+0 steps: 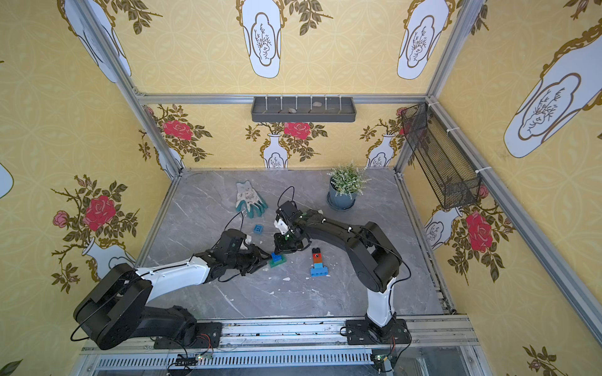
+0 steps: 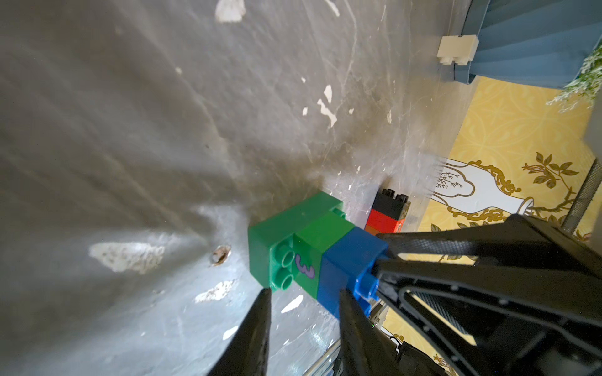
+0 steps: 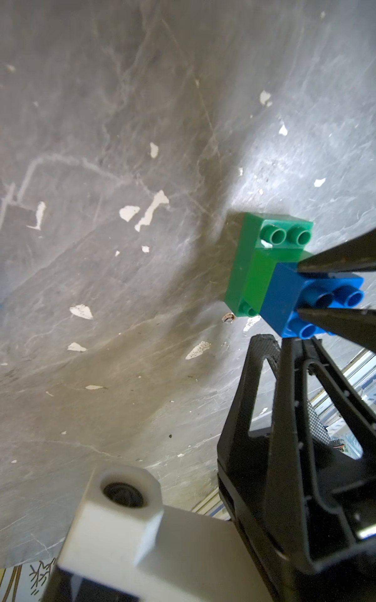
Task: Assemble the number 1 with lego
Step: Assemble the lego brick with the lego brick.
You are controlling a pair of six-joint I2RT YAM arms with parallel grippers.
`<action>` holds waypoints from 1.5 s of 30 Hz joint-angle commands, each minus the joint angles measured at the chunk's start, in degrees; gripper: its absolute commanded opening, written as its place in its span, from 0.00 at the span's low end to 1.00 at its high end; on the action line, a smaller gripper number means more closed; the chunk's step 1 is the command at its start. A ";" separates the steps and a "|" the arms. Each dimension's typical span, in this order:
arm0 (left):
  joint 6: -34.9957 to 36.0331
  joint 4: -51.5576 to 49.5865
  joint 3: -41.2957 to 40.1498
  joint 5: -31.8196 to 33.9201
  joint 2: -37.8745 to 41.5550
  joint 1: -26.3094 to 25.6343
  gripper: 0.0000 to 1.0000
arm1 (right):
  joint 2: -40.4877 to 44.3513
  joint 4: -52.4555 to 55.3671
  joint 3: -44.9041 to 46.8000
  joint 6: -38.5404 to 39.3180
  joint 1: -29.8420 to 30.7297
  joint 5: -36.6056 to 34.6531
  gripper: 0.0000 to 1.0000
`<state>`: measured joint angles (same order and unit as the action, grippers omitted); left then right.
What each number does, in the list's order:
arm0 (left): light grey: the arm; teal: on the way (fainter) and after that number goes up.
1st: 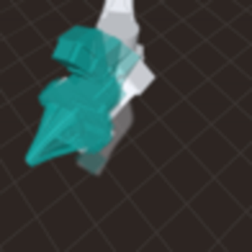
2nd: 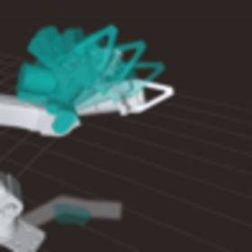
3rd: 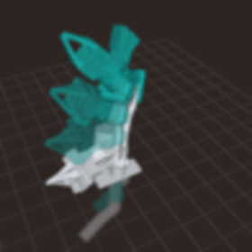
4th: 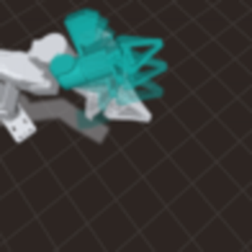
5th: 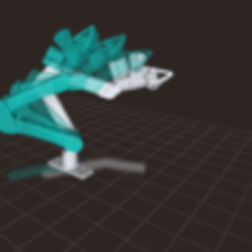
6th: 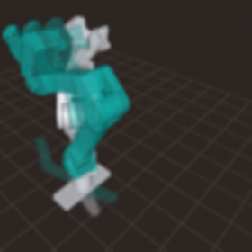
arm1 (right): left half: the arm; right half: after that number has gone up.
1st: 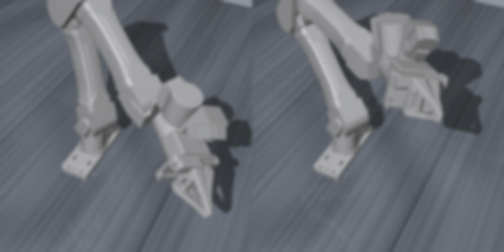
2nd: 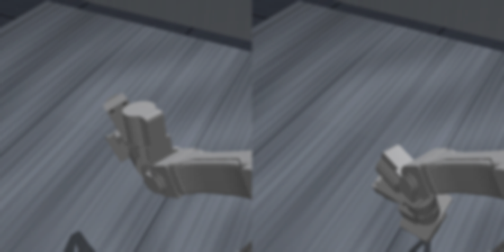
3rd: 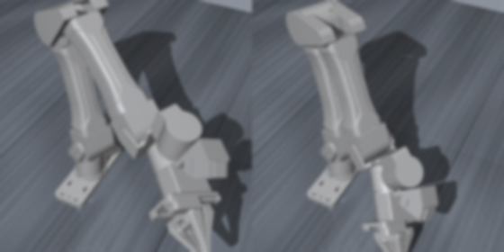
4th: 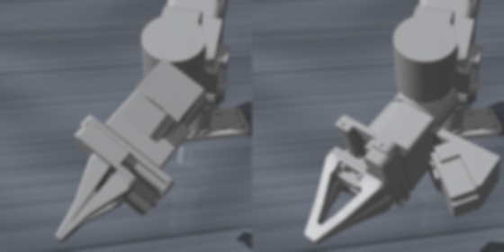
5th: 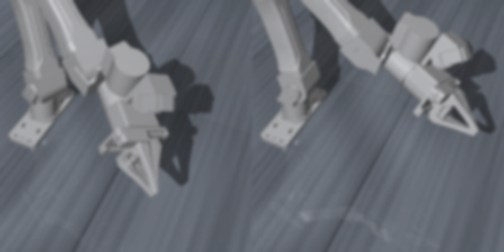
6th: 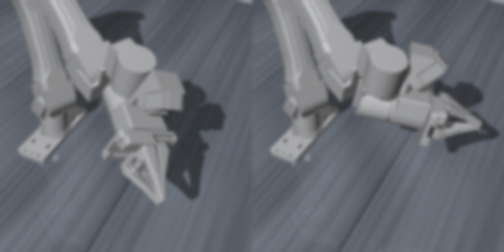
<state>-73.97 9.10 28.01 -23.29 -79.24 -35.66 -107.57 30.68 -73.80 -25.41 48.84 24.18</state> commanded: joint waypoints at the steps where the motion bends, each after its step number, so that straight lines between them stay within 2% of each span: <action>1: -0.21 4.69 -0.22 -0.48 -0.29 -0.16 0.37 | -1.76 3.33 0.72 0.58 0.47 -4.12 0.16; 7: -1.15 5.22 -0.99 0.57 0.96 -0.20 0.36 | -2.12 3.86 0.88 0.90 0.66 -4.21 0.15; 11: -0.29 1.04 -0.19 2.27 3.50 -0.21 0.38 | -2.03 4.47 -1.14 1.23 0.65 -4.14 0.15; 17: 1.20 -1.25 1.51 1.68 3.26 -0.37 0.41 | 2.08 2.51 -2.98 0.16 -1.32 -2.16 0.35; 21: 0.81 -2.95 1.18 2.69 3.38 -0.55 0.38 | 4.00 2.87 -3.28 0.65 -3.41 -0.73 0.38; 38: 0.50 -2.64 1.60 1.49 0.31 -0.53 0.35 | -0.16 3.51 -2.94 0.85 -1.20 1.13 0.26; 45: 0.29 -2.21 1.45 1.58 0.05 -0.55 0.35 | -0.93 4.91 -2.25 1.29 -0.45 -0.92 0.22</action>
<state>-73.93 6.85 29.52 -21.65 -78.89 -36.27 -108.01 33.23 -76.53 -24.77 47.99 24.84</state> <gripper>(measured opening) 0.347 0.217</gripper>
